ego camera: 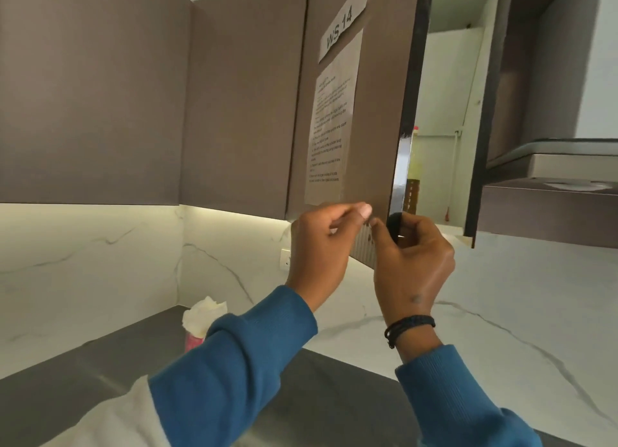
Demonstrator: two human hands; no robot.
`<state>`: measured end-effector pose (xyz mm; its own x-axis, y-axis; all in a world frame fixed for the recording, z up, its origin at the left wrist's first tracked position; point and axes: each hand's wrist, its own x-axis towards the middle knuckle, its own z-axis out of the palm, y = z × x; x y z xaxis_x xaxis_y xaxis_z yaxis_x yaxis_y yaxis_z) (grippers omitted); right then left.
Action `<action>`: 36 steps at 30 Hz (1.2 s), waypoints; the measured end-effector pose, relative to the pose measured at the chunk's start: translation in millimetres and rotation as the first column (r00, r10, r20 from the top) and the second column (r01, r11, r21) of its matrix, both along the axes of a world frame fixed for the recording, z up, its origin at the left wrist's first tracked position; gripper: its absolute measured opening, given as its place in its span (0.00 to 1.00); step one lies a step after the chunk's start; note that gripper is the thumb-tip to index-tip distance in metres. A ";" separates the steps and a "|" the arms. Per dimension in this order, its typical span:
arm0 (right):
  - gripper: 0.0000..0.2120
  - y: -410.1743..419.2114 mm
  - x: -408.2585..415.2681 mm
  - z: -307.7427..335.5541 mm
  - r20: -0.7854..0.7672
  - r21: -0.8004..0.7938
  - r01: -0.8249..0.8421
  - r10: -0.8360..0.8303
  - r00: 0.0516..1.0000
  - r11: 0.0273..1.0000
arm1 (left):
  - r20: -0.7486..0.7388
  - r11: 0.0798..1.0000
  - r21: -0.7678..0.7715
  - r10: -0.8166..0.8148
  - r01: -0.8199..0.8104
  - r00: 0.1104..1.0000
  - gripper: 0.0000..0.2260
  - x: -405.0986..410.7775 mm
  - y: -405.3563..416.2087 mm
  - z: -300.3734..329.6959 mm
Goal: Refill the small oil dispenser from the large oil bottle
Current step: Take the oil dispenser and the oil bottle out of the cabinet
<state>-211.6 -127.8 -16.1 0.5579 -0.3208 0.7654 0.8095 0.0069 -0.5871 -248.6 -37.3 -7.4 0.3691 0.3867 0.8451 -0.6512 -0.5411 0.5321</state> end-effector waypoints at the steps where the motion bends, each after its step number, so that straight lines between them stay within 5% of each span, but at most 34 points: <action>1: 0.09 9.3 -9.8 -1.3 0.018 -0.003 -0.002 0.002 1.000 1.000 | 0.029 0.998 0.060 0.023 -0.025 0.999 0.09 -11.0 4.1 1.5; 5: 0.14 44.4 -46.8 -5.5 0.078 -0.011 -0.044 0.045 0.996 0.999 | 0.156 0.985 0.080 0.137 -0.151 0.978 0.09 -42.7 28.1 5.7; 16: 0.12 156.0 -105.9 -18.7 0.072 -0.090 -0.182 0.189 0.979 0.979 | 0.104 0.914 0.012 0.403 -0.406 0.909 0.14 -113.0 123.0 1.0; 23: 0.27 225.6 -127.1 -31.2 0.094 -0.334 -0.167 0.209 0.973 0.928 | -0.020 0.850 -0.154 0.508 -0.504 0.861 0.10 -132.7 181.5 -1.1; 36: 0.29 309.2 -133.9 -18.3 0.047 -0.710 -0.110 0.204 0.978 0.696 | -0.226 0.760 -0.196 0.580 -0.619 0.783 0.15 -148.6 272.6 -0.2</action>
<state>-345.4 181.4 -34.4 0.4453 0.4176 0.7920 0.8950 -0.2349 -0.3793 -397.2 235.3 -7.7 0.0984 0.7560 0.6472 -0.1442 -0.6326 0.7609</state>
